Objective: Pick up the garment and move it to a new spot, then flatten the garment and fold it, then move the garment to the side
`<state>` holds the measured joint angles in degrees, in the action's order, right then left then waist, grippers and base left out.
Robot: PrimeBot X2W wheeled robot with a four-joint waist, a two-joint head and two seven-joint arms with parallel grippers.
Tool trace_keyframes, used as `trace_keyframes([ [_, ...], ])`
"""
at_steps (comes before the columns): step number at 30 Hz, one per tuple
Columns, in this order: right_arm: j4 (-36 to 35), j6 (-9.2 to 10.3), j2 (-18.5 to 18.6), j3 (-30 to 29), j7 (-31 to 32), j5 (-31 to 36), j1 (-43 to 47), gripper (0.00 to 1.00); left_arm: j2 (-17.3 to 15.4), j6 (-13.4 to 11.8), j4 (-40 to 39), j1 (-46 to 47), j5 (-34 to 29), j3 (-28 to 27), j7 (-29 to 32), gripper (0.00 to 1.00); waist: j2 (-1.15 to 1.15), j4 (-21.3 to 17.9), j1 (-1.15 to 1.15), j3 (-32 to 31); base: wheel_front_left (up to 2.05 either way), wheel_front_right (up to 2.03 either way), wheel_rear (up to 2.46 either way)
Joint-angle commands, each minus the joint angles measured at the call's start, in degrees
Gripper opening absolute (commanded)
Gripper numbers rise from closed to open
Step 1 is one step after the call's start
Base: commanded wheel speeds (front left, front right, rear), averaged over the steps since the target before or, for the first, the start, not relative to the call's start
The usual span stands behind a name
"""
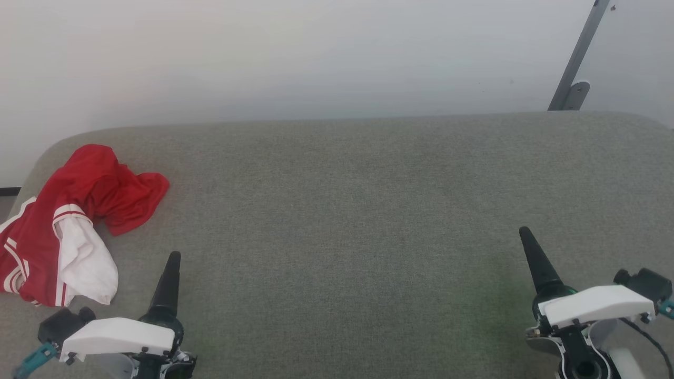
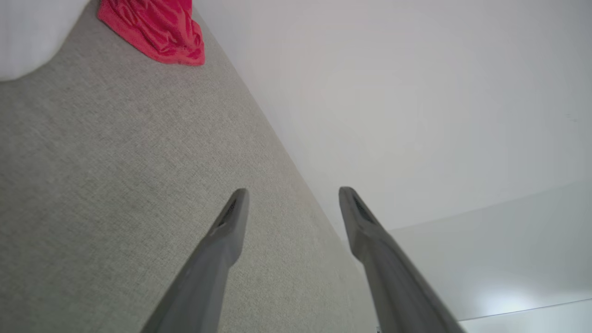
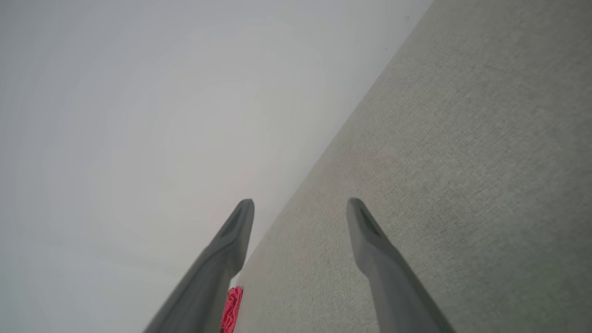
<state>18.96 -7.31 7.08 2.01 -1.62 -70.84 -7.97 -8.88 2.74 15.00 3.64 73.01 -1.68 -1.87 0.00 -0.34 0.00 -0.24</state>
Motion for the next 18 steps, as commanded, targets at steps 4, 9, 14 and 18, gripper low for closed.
trace_keyframes([
  [4,0.16,-0.1,0.88,0.95,-0.82,5.11,-2.31,1.0,-1.39,-0.87,-0.61,0.76,-6.17,0.42,-1.21,1.0,0.0,-0.08,0.0,-0.03,0.0,0.0,0.0],
  [9,0.57,-0.11,1.49,1.26,-1.14,9.54,-2.97,1.0,-1.82,-0.89,-0.44,0.75,-11.26,-0.07,-2.19,1.0,0.0,-0.15,0.0,-0.04,0.0,0.0,0.0],
  [14,0.72,-0.12,1.93,1.18,-1.39,12.75,-3.31,1.0,-2.15,-0.56,-0.27,0.7,-14.99,-0.54,-2.98,1.0,0.0,-0.17,0.0,-0.04,0.0,0.0,0.0],
  [18,0.8,-0.13,2.38,0.71,-1.76,16.05,-3.53,1.0,-2.41,0.12,0.02,0.79,-18.04,-1.18,-3.69,1.0,0.0,-0.2,0.0,-0.07,0.0,0.0,0.0],
])
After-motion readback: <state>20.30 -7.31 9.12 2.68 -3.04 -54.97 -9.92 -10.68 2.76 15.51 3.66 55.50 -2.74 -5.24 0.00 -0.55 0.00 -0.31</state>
